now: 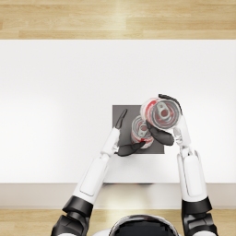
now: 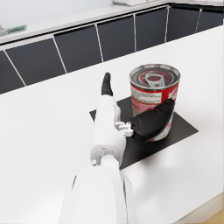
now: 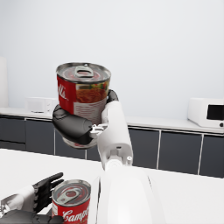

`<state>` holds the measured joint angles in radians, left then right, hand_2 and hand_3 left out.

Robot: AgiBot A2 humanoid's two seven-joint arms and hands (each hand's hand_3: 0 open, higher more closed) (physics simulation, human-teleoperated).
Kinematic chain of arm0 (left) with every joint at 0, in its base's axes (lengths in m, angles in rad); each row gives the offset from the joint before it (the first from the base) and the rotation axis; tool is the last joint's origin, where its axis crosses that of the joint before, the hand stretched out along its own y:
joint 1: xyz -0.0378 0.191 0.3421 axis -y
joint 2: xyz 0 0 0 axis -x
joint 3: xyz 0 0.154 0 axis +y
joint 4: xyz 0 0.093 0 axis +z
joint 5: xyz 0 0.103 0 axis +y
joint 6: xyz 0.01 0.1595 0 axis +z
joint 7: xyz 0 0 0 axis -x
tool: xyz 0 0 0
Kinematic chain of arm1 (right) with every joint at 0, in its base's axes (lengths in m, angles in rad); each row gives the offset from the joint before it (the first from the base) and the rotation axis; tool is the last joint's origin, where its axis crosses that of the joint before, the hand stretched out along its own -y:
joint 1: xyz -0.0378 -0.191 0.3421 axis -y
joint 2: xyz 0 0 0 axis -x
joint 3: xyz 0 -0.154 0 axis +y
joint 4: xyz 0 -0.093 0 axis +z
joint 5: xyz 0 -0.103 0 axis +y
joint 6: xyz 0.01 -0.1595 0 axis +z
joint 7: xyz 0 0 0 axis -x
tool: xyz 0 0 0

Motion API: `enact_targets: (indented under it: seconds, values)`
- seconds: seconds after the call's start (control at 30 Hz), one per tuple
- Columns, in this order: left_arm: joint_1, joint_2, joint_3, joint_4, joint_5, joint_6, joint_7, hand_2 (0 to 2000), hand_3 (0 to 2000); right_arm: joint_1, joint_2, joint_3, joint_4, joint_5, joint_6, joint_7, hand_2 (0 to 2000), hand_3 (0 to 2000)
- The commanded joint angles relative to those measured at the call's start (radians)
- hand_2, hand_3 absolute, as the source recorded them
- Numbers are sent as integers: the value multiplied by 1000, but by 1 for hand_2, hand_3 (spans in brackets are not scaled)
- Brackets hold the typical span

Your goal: Pick up the red can on the left and place it in the middle, then pick up the red can on the right and place it on top of the can in the middle

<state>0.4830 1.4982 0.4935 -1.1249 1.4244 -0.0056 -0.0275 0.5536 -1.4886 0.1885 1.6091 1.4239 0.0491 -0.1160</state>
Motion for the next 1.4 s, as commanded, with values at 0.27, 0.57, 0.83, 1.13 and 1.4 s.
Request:
enact_targets:
  seconds: [0.27,0.57,0.83,1.13,1.4]
  values:
    - [-163,-52,-389,-485,-1,5,26,0,0,18,-20,67,-74,0,-75,-206,2000,1520]
    - [-147,-40,-412,-490,-1,6,27,0,0,-47,-12,82,-106,0,-82,-221,2000,1520]
    - [-161,-34,-407,-471,-1,6,28,0,0,-56,-22,92,-207,0,-94,-218,2000,1520]
    - [-172,-27,-411,-486,-1,6,28,0,0,-79,-22,109,-177,0,-137,-216,0,540]
    - [-163,-18,-408,-498,-1,6,28,0,0,-67,-40,73,-37,0,-140,-233,0,0]
